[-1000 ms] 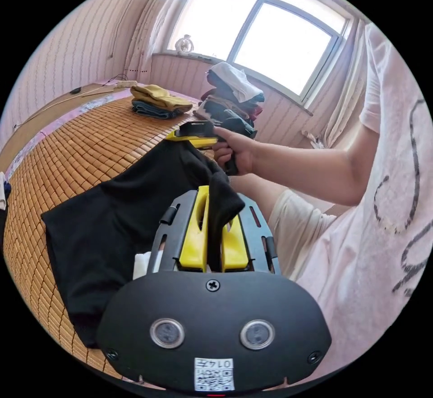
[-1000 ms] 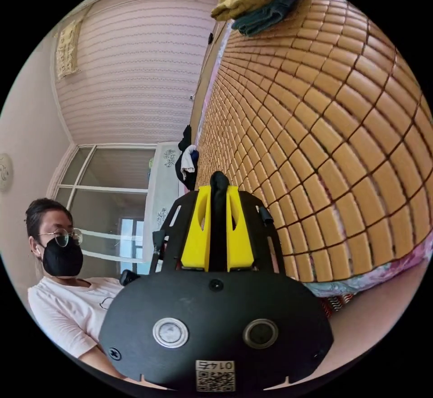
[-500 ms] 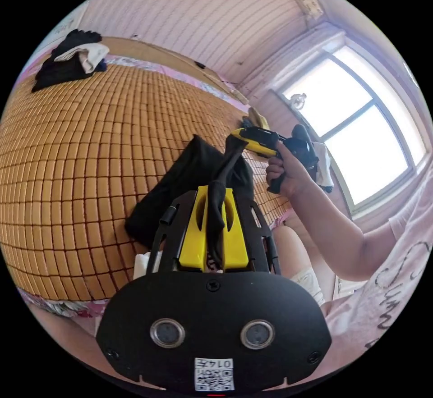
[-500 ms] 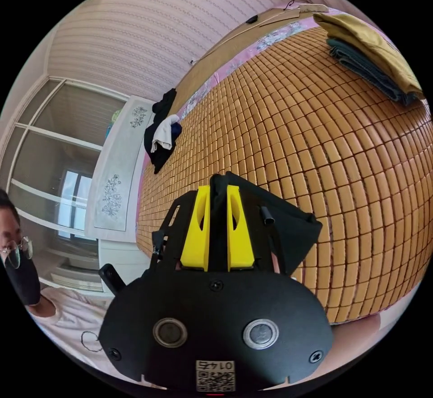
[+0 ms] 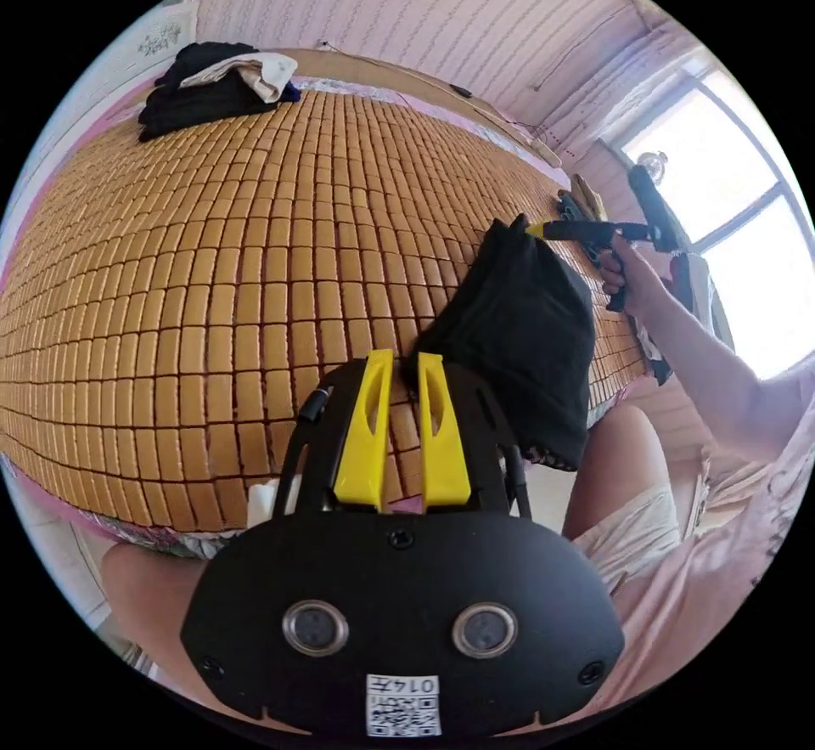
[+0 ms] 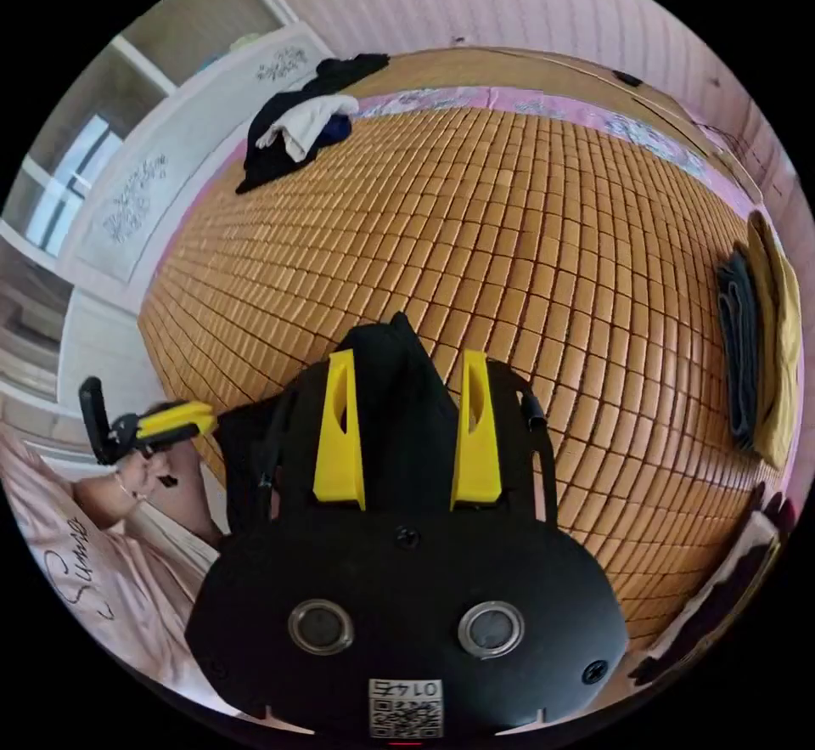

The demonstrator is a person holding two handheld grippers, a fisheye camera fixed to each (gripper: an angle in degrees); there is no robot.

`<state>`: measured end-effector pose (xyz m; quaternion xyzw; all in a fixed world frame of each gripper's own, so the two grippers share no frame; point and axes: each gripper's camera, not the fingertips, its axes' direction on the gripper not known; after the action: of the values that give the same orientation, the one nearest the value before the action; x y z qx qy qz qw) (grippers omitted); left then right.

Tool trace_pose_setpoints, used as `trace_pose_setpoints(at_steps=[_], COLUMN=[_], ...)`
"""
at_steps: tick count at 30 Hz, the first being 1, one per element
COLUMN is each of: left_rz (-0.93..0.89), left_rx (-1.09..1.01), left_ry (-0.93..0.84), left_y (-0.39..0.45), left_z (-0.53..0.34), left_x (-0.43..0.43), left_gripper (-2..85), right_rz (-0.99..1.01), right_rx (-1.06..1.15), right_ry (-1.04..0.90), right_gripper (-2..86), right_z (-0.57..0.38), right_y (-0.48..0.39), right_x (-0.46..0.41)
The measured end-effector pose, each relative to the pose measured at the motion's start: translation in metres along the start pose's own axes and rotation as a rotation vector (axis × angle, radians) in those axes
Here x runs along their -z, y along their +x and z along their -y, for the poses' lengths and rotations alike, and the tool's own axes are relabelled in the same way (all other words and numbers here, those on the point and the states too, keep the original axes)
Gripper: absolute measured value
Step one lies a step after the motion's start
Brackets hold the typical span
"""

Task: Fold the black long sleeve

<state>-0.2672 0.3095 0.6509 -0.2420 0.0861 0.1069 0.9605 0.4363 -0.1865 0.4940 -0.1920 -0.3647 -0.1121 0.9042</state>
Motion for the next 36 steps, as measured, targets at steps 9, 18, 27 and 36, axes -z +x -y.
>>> trace_pose_setpoints(at_steps=[9, 18, 27, 36], left_rz=[-0.121, -0.121, -0.255, -0.488], left_rx=[-0.129, -0.287, -0.548, -0.670], left_ry=[-0.160, -0.079, 0.093, 0.146], left_y=[0.026, 0.063, 0.142, 0.273], left_z=[0.025, 0.026, 0.089, 0.282], left_x=[-0.040, -0.001, 0.068, -0.003], left_gripper=[15.4, 3.8, 2.5, 2.7], right_rz=[0.072, 0.142, 0.170, -0.120], right_rx=[0.133, 0.170, -0.003, -0.186], right_ry=[-0.177, 0.134, 0.530, 0.555], right_gripper=[10.6, 5.6, 5.3, 5.6], right_z=[0.031, -0.033, -0.157, -0.145], right_y=[-0.023, -0.041, -0.003, 0.120], right_x=[-0.019, 0.066, 0.194, 0.322])
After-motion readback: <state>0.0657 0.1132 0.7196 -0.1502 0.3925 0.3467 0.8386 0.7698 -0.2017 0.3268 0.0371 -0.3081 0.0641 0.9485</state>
